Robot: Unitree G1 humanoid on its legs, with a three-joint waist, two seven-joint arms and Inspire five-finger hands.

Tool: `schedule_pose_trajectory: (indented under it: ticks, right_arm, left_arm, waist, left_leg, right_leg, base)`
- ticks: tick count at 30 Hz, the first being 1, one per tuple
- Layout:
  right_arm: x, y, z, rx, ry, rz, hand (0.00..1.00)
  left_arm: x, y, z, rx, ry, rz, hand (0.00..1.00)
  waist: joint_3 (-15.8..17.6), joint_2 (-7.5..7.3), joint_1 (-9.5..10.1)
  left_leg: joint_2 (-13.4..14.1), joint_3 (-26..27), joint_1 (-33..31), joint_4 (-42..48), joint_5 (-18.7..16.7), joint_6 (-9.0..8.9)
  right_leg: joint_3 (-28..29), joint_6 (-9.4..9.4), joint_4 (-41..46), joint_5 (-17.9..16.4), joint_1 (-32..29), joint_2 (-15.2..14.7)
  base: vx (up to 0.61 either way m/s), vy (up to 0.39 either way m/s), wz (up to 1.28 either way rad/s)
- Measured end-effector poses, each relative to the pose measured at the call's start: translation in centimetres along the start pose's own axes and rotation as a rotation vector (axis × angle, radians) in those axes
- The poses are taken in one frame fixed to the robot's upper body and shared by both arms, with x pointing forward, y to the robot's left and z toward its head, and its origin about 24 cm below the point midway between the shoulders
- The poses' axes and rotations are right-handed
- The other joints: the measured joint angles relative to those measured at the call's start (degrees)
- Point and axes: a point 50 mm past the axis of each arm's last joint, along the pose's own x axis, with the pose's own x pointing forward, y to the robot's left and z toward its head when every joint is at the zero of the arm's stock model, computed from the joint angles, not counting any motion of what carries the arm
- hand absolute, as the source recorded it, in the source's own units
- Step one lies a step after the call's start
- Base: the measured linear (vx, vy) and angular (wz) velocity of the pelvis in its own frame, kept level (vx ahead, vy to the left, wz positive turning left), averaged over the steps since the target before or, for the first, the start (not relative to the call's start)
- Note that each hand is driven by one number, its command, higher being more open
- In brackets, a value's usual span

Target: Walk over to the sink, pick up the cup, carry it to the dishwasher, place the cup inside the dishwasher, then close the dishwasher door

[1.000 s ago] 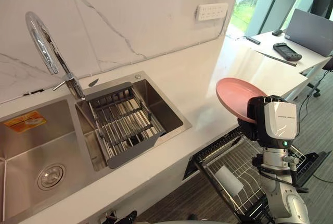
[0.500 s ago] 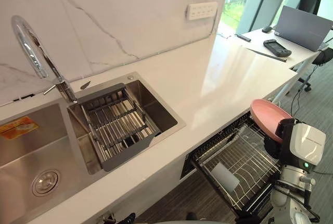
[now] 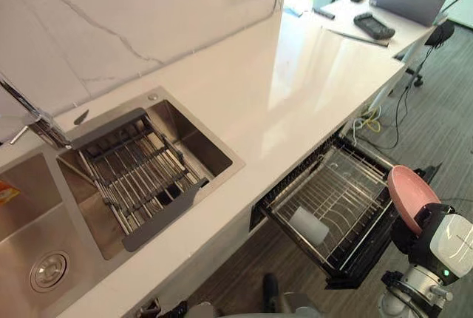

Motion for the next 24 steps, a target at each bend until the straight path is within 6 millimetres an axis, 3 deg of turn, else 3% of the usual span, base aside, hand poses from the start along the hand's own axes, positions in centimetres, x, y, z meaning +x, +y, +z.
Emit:
schedule_pose_trajectory:
  ticks: [5, 12, 20, 24]
  right_arm:
    - [1.3, 1.3, 3.1, 0.117, -0.048, -0.018, 0.0]
    - [4.9, 1.8, 7.6, 0.217, -0.164, -0.084, 0.0]
    - [8.0, 2.0, 11.0, 0.3, -0.215, -0.047, 0.0]
    - [9.0, 2.5, 11.2, 0.35, -0.158, 0.012, 0.0]
  left_arm:
    - [1.2, -1.0, 2.7, -0.011, -0.1, -0.012, 1.0]
    - [2.3, -2.5, 5.7, -0.049, -0.198, -0.03, 1.0]
    - [3.0, -3.8, 7.7, -0.04, -0.243, -0.06, 1.0]
    - [3.1, -4.1, 8.1, -0.044, -0.245, -0.066, 1.0]
  waist:
    - [4.33, 0.56, 1.09]
    - [9.7, 0.61, 1.96]
    - [11.27, 0.77, 3.36]
    - [11.29, 0.8, 4.04]
  left_leg:
    - [0.87, 0.55, -5.99, 4.67, -1.36, 0.37]
    - [2.32, 0.32, -11.9, 9.69, -3.01, 0.97]
    - [2.24, -0.26, -16.31, 11.36, -3.16, 1.23]
    - [2.09, -0.23, -16.9, 11.42, -3.16, 1.23]
  right_leg:
    - [-1.7, -0.5, 2.47, 0.07, -5.7, -0.7]
    - [-1.68, -0.51, 5.44, 0.03, -11.22, -0.7]
    - [-3.81, -0.49, 7.7, -0.74, -15.65, -2.2]
    - [-3.9, -0.46, 9.23, -0.83, -16.98, -2.56]
  base:
    - [-0.05, 0.01, -0.1]
    - [0.0, 0.0, 0.0]
    - [-0.02, -0.015, 0.05]
    - [0.0, 0.0, 0.0]
